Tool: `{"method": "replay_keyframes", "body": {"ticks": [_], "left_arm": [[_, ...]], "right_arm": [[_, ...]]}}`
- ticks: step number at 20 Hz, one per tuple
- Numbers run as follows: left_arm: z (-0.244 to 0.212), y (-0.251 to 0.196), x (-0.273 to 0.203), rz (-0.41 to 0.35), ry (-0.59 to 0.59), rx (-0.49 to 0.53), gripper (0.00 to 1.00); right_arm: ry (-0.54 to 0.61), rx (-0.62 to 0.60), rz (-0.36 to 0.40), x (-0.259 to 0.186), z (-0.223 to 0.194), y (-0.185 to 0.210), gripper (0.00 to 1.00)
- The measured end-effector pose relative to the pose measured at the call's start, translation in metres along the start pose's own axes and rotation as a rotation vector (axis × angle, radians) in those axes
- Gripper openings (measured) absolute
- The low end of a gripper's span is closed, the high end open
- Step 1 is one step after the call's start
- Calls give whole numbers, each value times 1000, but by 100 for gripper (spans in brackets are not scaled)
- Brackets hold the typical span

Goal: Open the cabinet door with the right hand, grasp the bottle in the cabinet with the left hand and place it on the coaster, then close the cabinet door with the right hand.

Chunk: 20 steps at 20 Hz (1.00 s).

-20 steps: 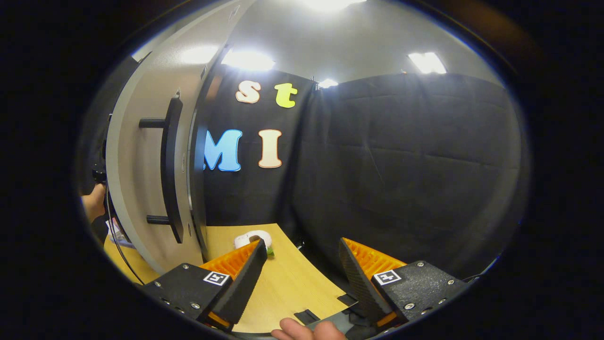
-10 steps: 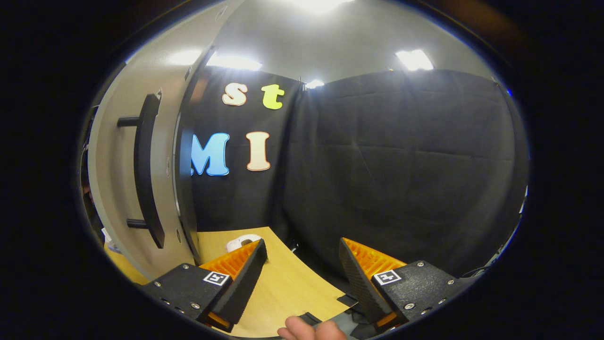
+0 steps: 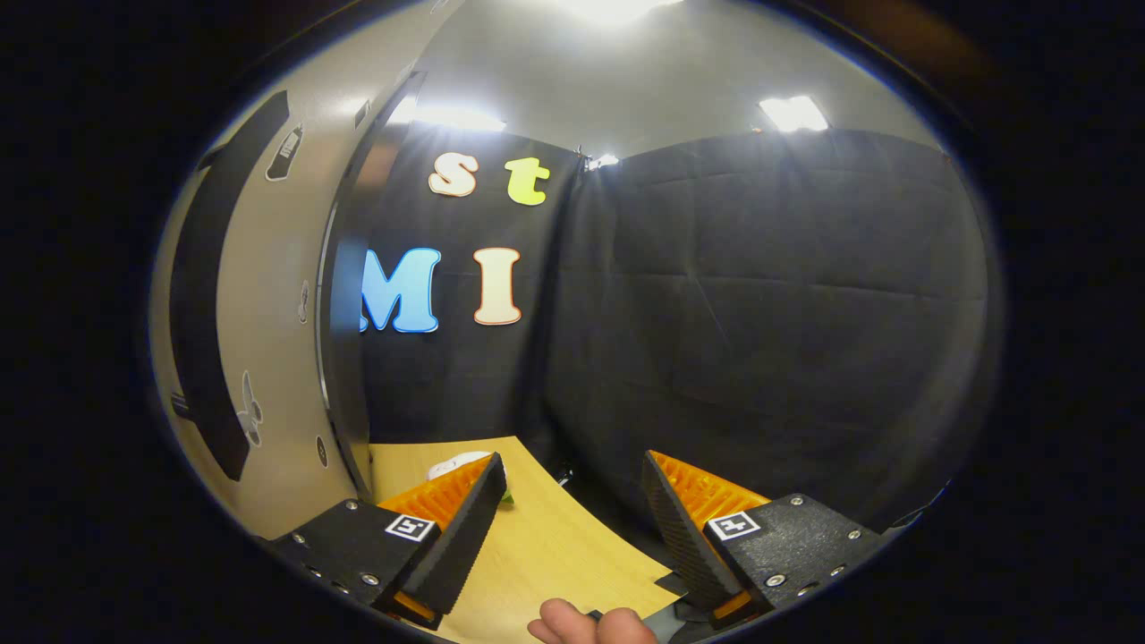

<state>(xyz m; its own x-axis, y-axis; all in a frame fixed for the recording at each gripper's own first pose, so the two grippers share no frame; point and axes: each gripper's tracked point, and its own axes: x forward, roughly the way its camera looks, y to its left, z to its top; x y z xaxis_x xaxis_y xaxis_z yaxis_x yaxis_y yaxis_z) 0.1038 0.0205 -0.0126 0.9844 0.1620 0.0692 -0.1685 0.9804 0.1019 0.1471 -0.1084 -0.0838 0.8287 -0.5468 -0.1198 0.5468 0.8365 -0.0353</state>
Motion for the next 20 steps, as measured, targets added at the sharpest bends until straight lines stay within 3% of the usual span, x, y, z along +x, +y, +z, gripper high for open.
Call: {"method": "replay_keyframes", "body": {"ticks": [1,9,15,20], "left_arm": [[0,4,-12,22,-2,0,71],[-8,30,-101,269,-41,48,71],[-56,32,-156,382,-25,94,71],[-129,31,-190,423,-14,122,71]], "right_arm": [[16,0,43,7,-5,7,95],[-2,-47,112,45,-27,10,95],[69,-5,94,56,-74,11,95],[90,-94,32,51,-113,-6,95]]}}
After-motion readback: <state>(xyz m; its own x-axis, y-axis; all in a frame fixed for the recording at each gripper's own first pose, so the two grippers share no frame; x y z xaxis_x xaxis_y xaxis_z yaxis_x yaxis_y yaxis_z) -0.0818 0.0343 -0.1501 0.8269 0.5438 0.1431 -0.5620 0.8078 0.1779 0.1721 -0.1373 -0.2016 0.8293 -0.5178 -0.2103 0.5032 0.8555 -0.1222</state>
